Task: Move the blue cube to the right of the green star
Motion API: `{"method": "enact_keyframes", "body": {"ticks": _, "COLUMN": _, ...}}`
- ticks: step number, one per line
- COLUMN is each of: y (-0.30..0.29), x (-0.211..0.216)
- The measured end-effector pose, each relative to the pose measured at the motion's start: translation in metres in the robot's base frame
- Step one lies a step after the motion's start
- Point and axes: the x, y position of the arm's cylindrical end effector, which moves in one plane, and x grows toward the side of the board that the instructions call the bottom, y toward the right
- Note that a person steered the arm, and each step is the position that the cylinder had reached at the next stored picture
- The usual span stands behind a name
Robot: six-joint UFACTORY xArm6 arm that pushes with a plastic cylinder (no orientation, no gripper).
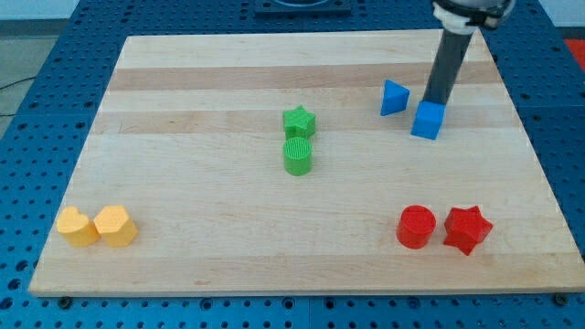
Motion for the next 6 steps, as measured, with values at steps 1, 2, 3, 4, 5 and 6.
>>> {"method": "enact_keyframes", "body": {"ticks": 1, "y": -0.044, "x": -0.007}}
{"method": "enact_keyframes", "body": {"ticks": 2, "y": -0.052, "x": -0.030}}
{"method": "enact_keyframes", "body": {"ticks": 3, "y": -0.045, "x": -0.024}}
{"method": "enact_keyframes", "body": {"ticks": 4, "y": 0.038, "x": -0.004}}
{"method": "enact_keyframes", "body": {"ticks": 5, "y": 0.002, "x": 0.018}}
{"method": "enact_keyframes", "body": {"ticks": 6, "y": -0.034, "x": 0.027}}
